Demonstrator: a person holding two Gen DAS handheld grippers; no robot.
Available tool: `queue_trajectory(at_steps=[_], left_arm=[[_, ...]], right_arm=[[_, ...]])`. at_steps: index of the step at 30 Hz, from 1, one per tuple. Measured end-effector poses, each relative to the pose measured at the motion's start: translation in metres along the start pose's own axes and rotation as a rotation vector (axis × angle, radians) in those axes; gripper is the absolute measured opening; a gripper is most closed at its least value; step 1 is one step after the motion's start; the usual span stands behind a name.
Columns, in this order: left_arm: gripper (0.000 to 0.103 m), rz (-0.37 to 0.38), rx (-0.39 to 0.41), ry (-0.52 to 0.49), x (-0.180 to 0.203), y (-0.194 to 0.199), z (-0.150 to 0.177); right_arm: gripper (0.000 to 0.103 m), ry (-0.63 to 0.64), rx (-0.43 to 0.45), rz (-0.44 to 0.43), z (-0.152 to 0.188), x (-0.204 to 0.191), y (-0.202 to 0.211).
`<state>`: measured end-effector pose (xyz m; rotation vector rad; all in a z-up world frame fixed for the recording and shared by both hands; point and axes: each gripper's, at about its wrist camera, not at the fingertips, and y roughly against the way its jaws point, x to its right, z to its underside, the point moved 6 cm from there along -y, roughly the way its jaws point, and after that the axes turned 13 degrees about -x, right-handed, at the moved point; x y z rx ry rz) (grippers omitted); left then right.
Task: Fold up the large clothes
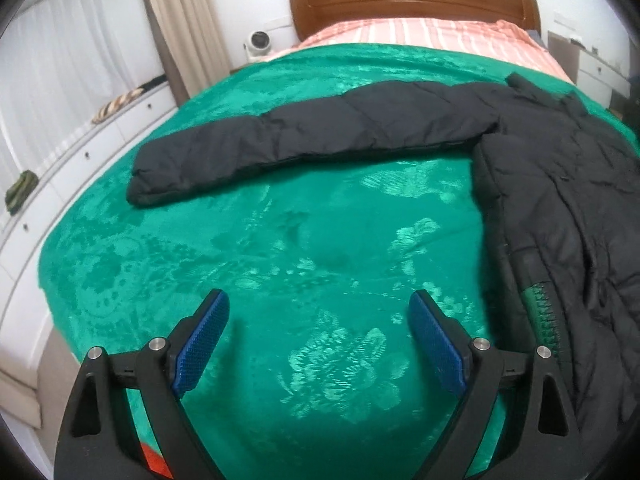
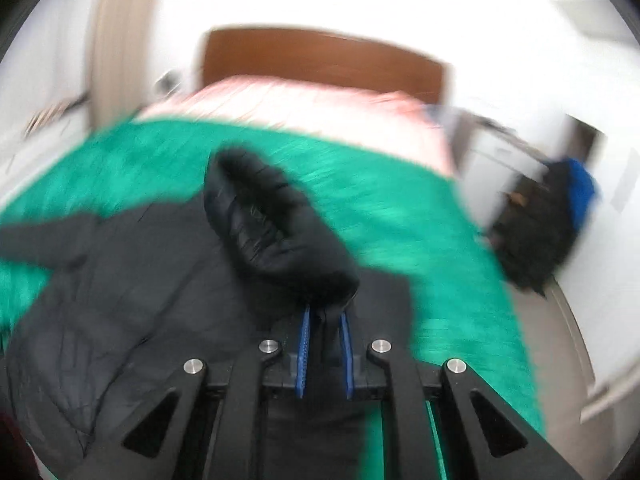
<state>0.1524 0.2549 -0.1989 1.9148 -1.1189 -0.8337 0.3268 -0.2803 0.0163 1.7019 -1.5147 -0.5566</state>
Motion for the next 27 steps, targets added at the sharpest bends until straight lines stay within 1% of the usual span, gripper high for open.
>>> queue_trajectory(at_steps=[1, 3, 5, 6, 7, 9, 10, 11, 12, 13, 14, 15, 16, 17, 18, 19, 20, 21, 22, 23, 24, 25, 26, 27], left_arm=[[0.092, 0.011, 0.002, 0.005, -0.001, 0.003, -0.001], [0.092, 0.031, 0.011, 0.02, -0.003, 0.012, -0.001], [0.092, 0.063, 0.015, 0.035, -0.002, 0.024, 0.0], [0.092, 0.081, 0.014, 0.041, -0.002, 0.028, -0.001], [0.092, 0.101, 0.008, 0.046, -0.001, 0.032, -0.001], [0.093, 0.149, -0.019, 0.047, 0.003, 0.037, 0.0], [0.093, 0.17, -0.034, 0.043, 0.005, 0.038, 0.001], [0.093, 0.193, -0.05, 0.035, 0.008, 0.039, 0.002], [0.093, 0.217, -0.068, 0.025, 0.011, 0.04, 0.003], [0.093, 0.246, -0.086, 0.01, 0.015, 0.041, 0.006], [0.094, 0.283, -0.105, -0.007, 0.02, 0.042, 0.009], [0.095, 0.337, -0.133, -0.026, 0.027, 0.042, 0.014], [0.097, 0.381, -0.154, -0.038, 0.032, 0.041, 0.018], [0.097, 0.435, -0.178, -0.049, 0.039, 0.042, 0.024], [0.097, 0.485, -0.197, -0.059, 0.046, 0.041, 0.029], [0.097, 0.54, -0.218, -0.077, 0.056, 0.041, 0.035], [0.098, 0.566, -0.233, -0.093, 0.063, 0.04, 0.038], [0.098, 0.592, -0.251, -0.118, 0.072, 0.037, 0.042], [0.098, 0.604, -0.266, -0.146, 0.082, 0.034, 0.047], [0.098, 0.591, -0.273, -0.17, 0.088, 0.031, 0.05], [0.099, 0.566, -0.27, -0.191, 0.094, 0.029, 0.052], [0.098, 0.548, -0.261, -0.209, 0.098, 0.03, 0.053], [0.095, 0.543, -0.258, -0.223, 0.101, 0.031, 0.054], [0.088, 0.542, -0.261, -0.233, 0.103, 0.033, 0.055]], right_arm=[[0.013, -0.066, 0.013, 0.034, 0.003, 0.042, 0.016], [0.013, -0.155, 0.014, 0.102, 0.016, 0.104, 0.037], [0.013, -0.261, -0.009, 0.212, 0.044, 0.176, 0.05], [0.013, -0.297, -0.018, 0.241, 0.053, 0.194, 0.052], [0.013, -0.367, -0.042, 0.282, 0.074, 0.225, 0.053], [0.015, -0.474, -0.102, 0.307, 0.111, 0.263, 0.045], [0.027, -0.528, -0.155, 0.311, 0.136, 0.279, 0.037], [0.037, -0.557, -0.191, 0.331, 0.154, 0.287, 0.031], [0.062, -0.579, -0.22, 0.356, 0.172, 0.29, 0.028], [0.072, -0.599, -0.23, 0.355, 0.19, 0.287, 0.028], [0.072, -0.613, -0.228, 0.325, 0.204, 0.275, 0.03], [0.072, -0.612, -0.23, 0.298, 0.212, 0.265, 0.034], [0.072, -0.597, -0.233, 0.223, 0.221, 0.24, 0.036], [0.073, -0.574, -0.234, 0.104, 0.228, 0.206, 0.038], [0.077, -0.56, -0.239, 0.016, 0.236, 0.189, 0.037], [0.079, -0.539, -0.258, -0.162, 0.246, 0.146, 0.036], [0.08, -0.526, -0.276, -0.298, 0.254, 0.113, 0.035], [0.08, -0.501, -0.309, -0.471, 0.265, 0.063, 0.032], [0.08, -0.479, -0.337, -0.537, 0.274, 0.031, 0.029], [0.08, -0.465, -0.353, -0.557, 0.28, 0.017, 0.025], [0.08, -0.442, -0.376, -0.569, 0.29, -0.012, 0.016], [0.08, -0.436, -0.385, -0.561, 0.295, -0.026, 0.011], [0.08, -0.441, -0.39, -0.549, 0.3, -0.034, 0.006], [0.079, -0.466, -0.376, -0.519, 0.301, -0.037, 0.001]])
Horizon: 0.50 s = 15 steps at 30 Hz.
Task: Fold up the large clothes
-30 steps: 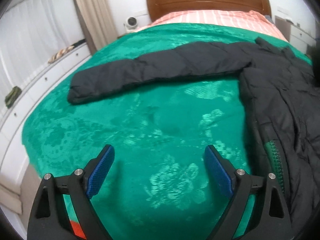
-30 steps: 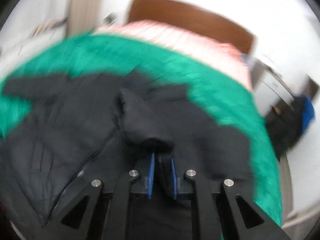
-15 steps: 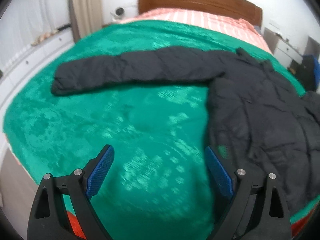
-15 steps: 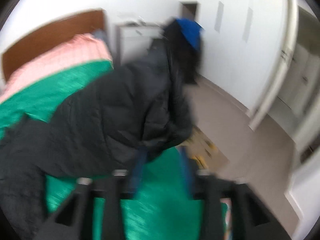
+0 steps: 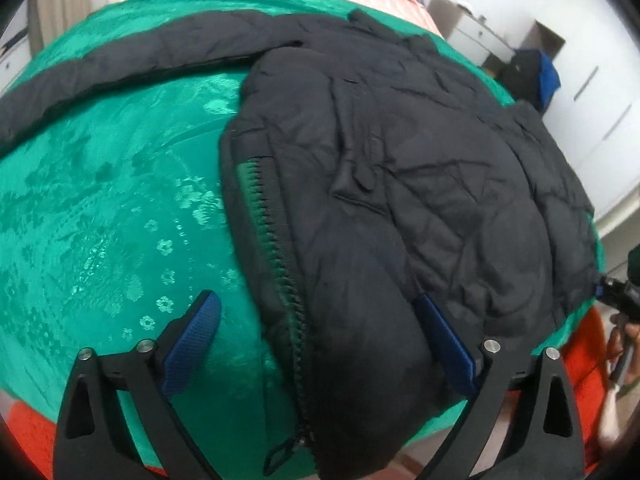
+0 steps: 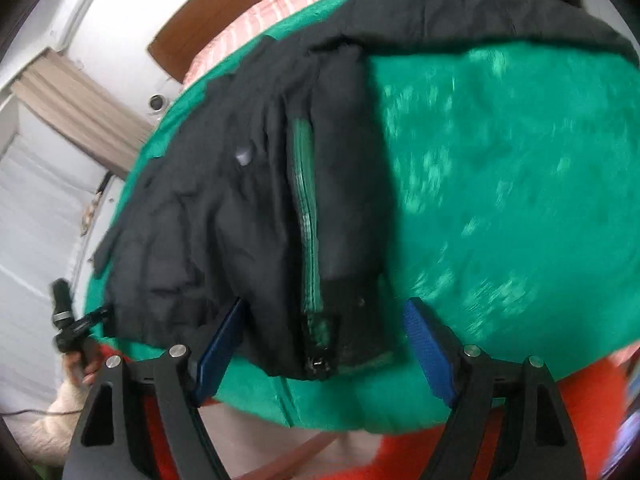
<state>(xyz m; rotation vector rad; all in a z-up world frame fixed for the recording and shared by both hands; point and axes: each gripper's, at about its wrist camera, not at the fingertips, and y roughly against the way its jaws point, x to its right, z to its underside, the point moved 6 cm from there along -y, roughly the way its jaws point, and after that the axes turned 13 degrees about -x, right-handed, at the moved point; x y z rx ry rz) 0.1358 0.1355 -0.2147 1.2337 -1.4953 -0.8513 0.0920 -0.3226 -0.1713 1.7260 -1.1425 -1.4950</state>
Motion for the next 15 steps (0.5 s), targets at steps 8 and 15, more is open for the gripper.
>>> queue_trajectory(at_steps=[8, 15], left_arm=[[0.024, 0.046, -0.011, -0.01, 0.015, 0.017, 0.012], [0.024, 0.039, -0.049, -0.012, 0.015, 0.02, 0.037]], right_arm=[[0.029, 0.032, 0.046, 0.053, 0.015, -0.004, 0.031], [0.029, -0.021, 0.007, 0.105, 0.014, 0.013, 0.011]])
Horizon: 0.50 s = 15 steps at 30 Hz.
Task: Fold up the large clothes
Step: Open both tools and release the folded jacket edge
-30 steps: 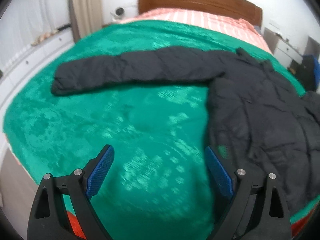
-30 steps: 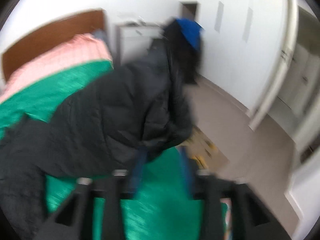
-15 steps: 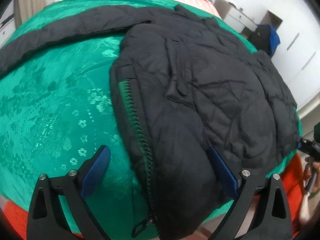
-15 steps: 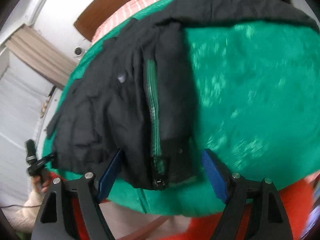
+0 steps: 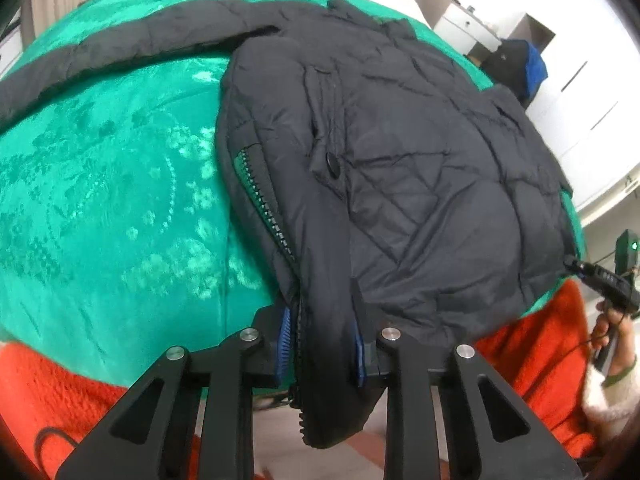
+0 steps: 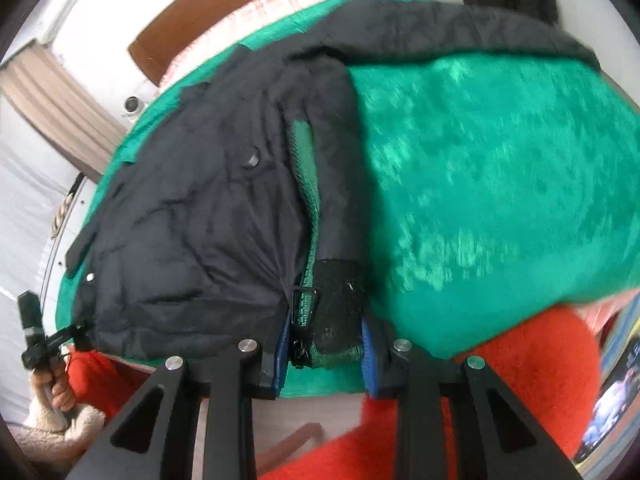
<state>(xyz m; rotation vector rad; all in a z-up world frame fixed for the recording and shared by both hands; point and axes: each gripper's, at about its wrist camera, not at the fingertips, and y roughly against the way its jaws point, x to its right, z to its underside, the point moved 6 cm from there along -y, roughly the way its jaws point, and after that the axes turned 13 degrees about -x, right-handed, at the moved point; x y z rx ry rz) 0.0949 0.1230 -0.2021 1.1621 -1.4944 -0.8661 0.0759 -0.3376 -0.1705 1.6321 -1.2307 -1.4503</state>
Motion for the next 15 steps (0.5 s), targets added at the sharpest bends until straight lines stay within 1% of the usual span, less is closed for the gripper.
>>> queue_trajectory(at_steps=[1, 2, 3, 4, 5, 6, 7, 8, 9, 10, 11, 12, 13, 14, 15], left_arm=[[0.025, -0.014, 0.002, -0.005, 0.001, -0.001, -0.002], [0.028, -0.023, 0.001, -0.006, 0.001, -0.001, -0.005], [0.031, -0.037, 0.004, -0.006, 0.001, 0.0, -0.007], [0.037, -0.051, 0.01, -0.006, 0.001, 0.002, -0.01], [0.047, -0.065, 0.023, -0.003, 0.002, 0.005, -0.013], [0.054, -0.086, 0.044, 0.003, 0.0, 0.012, -0.013], [0.071, -0.105, 0.077, 0.012, -0.004, 0.022, -0.011], [0.082, -0.121, 0.12, 0.024, -0.005, 0.033, -0.014], [0.086, -0.136, 0.172, 0.039, -0.008, 0.045, -0.017], [0.093, -0.149, 0.225, 0.055, -0.009, 0.058, -0.019], [0.099, -0.169, 0.286, 0.074, -0.012, 0.071, -0.023], [0.101, -0.203, 0.351, 0.098, -0.017, 0.084, -0.027], [0.102, -0.234, 0.405, 0.118, -0.023, 0.095, -0.028], [0.103, -0.272, 0.464, 0.138, -0.029, 0.102, -0.033], [0.103, -0.303, 0.503, 0.151, -0.035, 0.107, -0.036]], right_arm=[[0.029, -0.016, -0.002, -0.009, -0.001, 0.001, -0.005], [0.03, -0.017, 0.004, -0.003, -0.002, 0.0, -0.006], [0.034, -0.005, 0.019, 0.018, -0.004, -0.003, -0.003], [0.037, 0.006, 0.033, 0.035, -0.004, -0.005, 0.001], [0.041, 0.027, 0.056, 0.057, -0.005, -0.008, 0.007], [0.052, 0.038, 0.07, 0.069, -0.004, -0.009, 0.011], [0.066, 0.057, 0.096, 0.091, -0.003, -0.011, 0.019], [0.071, 0.072, 0.125, 0.119, -0.002, -0.012, 0.027], [0.075, 0.079, 0.145, 0.137, -0.003, -0.013, 0.032], [0.075, 0.095, 0.181, 0.173, -0.002, -0.016, 0.041], [0.076, 0.104, 0.196, 0.189, -0.001, -0.017, 0.046], [0.079, 0.124, 0.231, 0.216, -0.001, -0.022, 0.054], [0.086, 0.135, 0.255, 0.231, 0.001, -0.024, 0.059], [0.089, 0.148, 0.29, 0.249, 0.0, -0.029, 0.063], [0.094, 0.153, 0.307, 0.255, 0.0, -0.031, 0.066]])
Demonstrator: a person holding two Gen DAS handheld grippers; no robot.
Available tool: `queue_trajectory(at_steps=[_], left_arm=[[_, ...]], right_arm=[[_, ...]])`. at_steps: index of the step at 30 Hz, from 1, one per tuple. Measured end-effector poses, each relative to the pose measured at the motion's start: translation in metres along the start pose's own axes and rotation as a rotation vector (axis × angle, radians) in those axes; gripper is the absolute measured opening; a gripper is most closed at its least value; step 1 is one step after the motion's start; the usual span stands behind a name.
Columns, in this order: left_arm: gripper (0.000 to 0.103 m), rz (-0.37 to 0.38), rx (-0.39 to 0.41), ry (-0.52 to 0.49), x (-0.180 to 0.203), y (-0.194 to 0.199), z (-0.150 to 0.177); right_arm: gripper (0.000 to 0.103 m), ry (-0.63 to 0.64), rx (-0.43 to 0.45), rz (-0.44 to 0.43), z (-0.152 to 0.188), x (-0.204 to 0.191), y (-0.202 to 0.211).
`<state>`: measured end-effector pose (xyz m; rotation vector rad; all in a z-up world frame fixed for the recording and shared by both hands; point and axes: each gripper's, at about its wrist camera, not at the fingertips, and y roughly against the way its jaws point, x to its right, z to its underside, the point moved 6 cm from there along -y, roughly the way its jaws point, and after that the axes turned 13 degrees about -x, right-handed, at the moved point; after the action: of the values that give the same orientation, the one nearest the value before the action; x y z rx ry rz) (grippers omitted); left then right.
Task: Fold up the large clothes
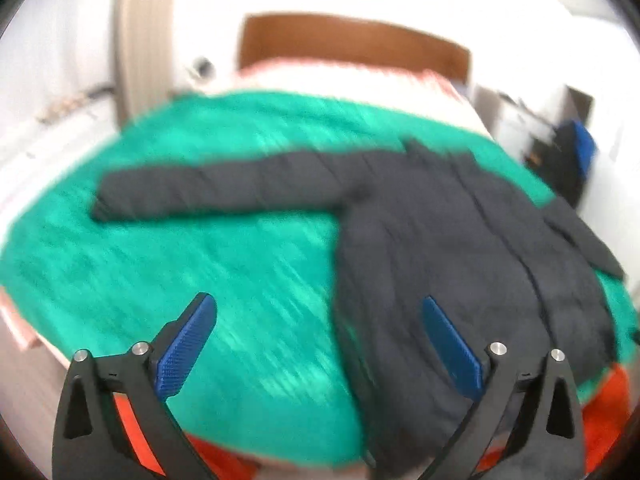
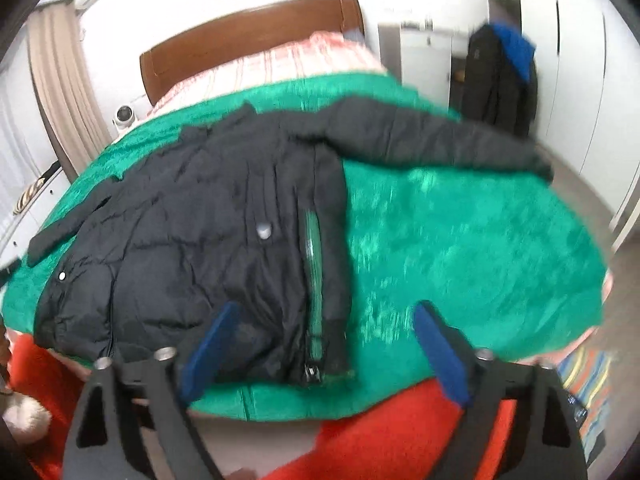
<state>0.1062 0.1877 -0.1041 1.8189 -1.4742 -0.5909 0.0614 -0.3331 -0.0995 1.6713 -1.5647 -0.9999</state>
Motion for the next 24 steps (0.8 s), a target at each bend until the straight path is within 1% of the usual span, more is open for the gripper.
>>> queue_trajectory(at_steps=[1, 2, 5, 7, 9, 12, 14, 17, 21, 24], left_arm=[[0.103, -0.031, 0.024, 0.008, -0.006, -0.005, -0.006], [0.103, -0.052, 0.021, 0.01, -0.014, -0.014, -0.009], [0.103, -0.098, -0.07, 0.048, -0.033, -0.052, -0.012], [0.103, -0.122, -0.103, 0.084, -0.045, -0.075, -0.012], [0.103, -0.151, -0.147, 0.085, -0.051, -0.096, -0.007], [0.103, -0.177, -0.222, 0.072, -0.057, -0.125, 0.003], [0.103, -0.169, -0.258, 0.074, -0.06, -0.136, 0.01], [0.103, -0.15, -0.246, 0.094, -0.064, -0.14, 0.019], [0.103, -0.122, -0.253, 0.105, -0.068, -0.143, 0.021], [0.103, -0.133, -0.254, 0.101, -0.07, -0.145, 0.022]], right_arm=[[0.095, 0.001, 0.023, 0.006, -0.002, -0.003, 0.001], [0.095, -0.004, 0.03, 0.007, -0.004, -0.004, 0.0], [0.095, -0.038, -0.001, -0.004, -0.002, -0.003, -0.007], [0.095, -0.07, -0.017, -0.024, 0.003, -0.001, -0.01], [0.095, -0.088, -0.022, -0.034, 0.011, 0.003, -0.01], [0.095, -0.098, -0.01, -0.024, 0.015, 0.006, -0.01], [0.095, -0.109, 0.009, -0.005, 0.016, 0.011, -0.007], [0.095, -0.119, 0.028, 0.027, 0.016, 0.015, -0.005], [0.095, -0.113, 0.01, 0.047, 0.019, 0.013, -0.011], [0.095, -0.11, -0.001, 0.053, 0.018, 0.013, -0.015]])
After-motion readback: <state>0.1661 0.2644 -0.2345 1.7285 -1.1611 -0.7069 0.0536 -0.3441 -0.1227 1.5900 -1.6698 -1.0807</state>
